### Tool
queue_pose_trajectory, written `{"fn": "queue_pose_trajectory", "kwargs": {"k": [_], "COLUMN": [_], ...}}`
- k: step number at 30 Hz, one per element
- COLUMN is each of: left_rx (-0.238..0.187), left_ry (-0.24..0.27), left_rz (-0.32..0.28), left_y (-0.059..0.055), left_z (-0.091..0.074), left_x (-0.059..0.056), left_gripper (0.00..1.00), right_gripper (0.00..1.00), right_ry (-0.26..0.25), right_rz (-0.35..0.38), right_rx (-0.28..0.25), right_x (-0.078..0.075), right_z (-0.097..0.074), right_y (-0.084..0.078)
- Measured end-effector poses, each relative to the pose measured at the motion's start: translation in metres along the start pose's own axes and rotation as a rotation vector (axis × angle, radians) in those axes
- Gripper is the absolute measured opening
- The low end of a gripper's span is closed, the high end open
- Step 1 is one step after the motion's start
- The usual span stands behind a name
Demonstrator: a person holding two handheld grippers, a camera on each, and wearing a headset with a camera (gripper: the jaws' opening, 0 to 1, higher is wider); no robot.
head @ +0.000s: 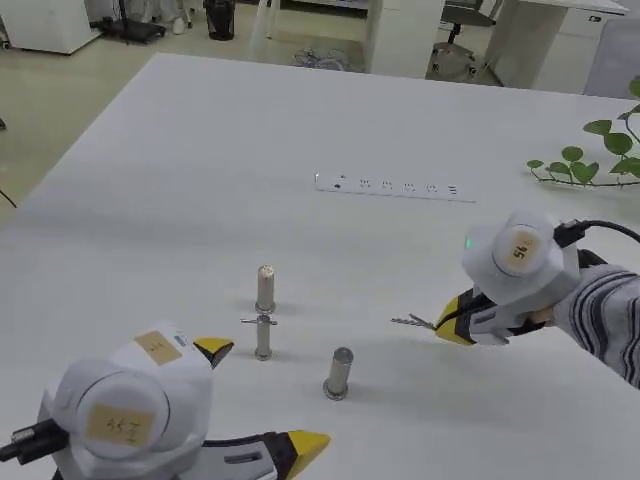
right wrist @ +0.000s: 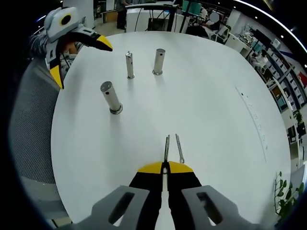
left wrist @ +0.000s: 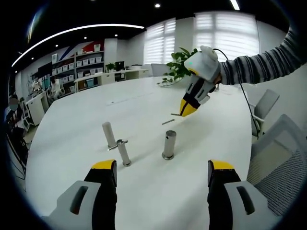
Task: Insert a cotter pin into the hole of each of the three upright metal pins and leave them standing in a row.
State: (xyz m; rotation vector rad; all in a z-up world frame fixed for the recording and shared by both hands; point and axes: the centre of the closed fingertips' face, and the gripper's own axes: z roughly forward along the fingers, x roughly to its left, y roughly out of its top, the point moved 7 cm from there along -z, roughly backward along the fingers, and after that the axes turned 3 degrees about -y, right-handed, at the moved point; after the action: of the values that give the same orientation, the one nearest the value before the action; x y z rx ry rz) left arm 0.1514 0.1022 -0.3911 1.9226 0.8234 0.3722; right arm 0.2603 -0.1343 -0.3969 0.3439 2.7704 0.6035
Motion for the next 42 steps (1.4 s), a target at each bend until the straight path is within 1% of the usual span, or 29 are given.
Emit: {"fn": "queue_pose_trajectory", "kwargs": {"k": [2,5,8,10,15,18,20,22,23,24,27,31,32,34,35,36,39,42], "left_rx": [-0.001,-0.001,-0.007,-0.009,-0.006,-0.003,0.0,-0.012,-0.013,-0.011,-0.023,-0.05,-0.061,-0.078,-0.085,-0.088,-0.088,-0.099], "left_ry": [-0.008,-0.02,-0.037,-0.039,-0.054,-0.064,-0.076,-0.083,-0.088,-0.092,-0.11,-0.154,-0.161,-0.165,-0.171,-0.181,-0.187,-0.205], "left_rz": [0.004,0.001,-0.012,-0.019,-0.047,-0.059,-0.086,-0.101,-0.127,-0.137,-0.174,-0.273,-0.293,-0.312,-0.33,-0.351,-0.37,-0.419], "left_y": [0.002,0.004,0.007,0.009,0.011,0.013,0.014,0.015,0.016,0.016,0.017,0.018,0.019,0.019,0.019,0.019,0.018,0.016], "left_z": [0.0,0.0,0.001,0.001,0.002,0.002,0.002,0.002,0.002,0.002,0.003,0.004,0.005,0.005,0.005,0.005,0.006,0.007], "left_x": [-0.003,-0.005,-0.009,-0.011,-0.015,-0.018,-0.021,-0.022,-0.023,-0.024,-0.027,-0.032,-0.032,-0.032,-0.033,-0.034,-0.035,-0.037], "left_gripper": [0.74,0.72,0.69,0.68,0.64,0.6,0.56,0.54,0.52,0.5,0.45,0.39,0.38,0.37,0.36,0.34,0.31,0.26], "right_gripper": [0.0,0.0,0.0,0.0,0.0,0.0,0.0,0.0,0.0,0.0,0.0,0.0,0.0,0.0,0.0,0.0,0.0,0.0], "right_ry": [0.001,0.009,0.014,0.017,0.022,0.026,0.032,0.041,0.05,0.053,0.063,0.073,0.08,0.087,0.088,0.089,0.097,0.108], "right_rz": [-0.001,-0.024,-0.041,-0.054,-0.087,-0.1,-0.116,-0.138,-0.147,-0.153,-0.188,-0.228,-0.247,-0.277,-0.28,-0.293,-0.307,-0.323], "right_rx": [-0.014,-0.031,-0.05,-0.063,-0.086,-0.105,-0.119,-0.133,-0.14,-0.143,-0.159,-0.176,-0.181,-0.189,-0.19,-0.194,-0.204,-0.215], "right_x": [0.004,0.013,0.022,0.028,0.041,0.049,0.056,0.061,0.065,0.067,0.075,0.083,0.086,0.091,0.091,0.094,0.099,0.104], "right_z": [-0.002,-0.005,-0.008,-0.01,-0.014,-0.017,-0.018,-0.019,-0.02,-0.021,-0.023,-0.024,-0.024,-0.025,-0.025,-0.025,-0.026,-0.027], "right_y": [0.002,0.005,0.01,0.013,0.02,0.025,0.029,0.032,0.035,0.037,0.044,0.051,0.054,0.057,0.057,0.06,0.063,0.067]}}
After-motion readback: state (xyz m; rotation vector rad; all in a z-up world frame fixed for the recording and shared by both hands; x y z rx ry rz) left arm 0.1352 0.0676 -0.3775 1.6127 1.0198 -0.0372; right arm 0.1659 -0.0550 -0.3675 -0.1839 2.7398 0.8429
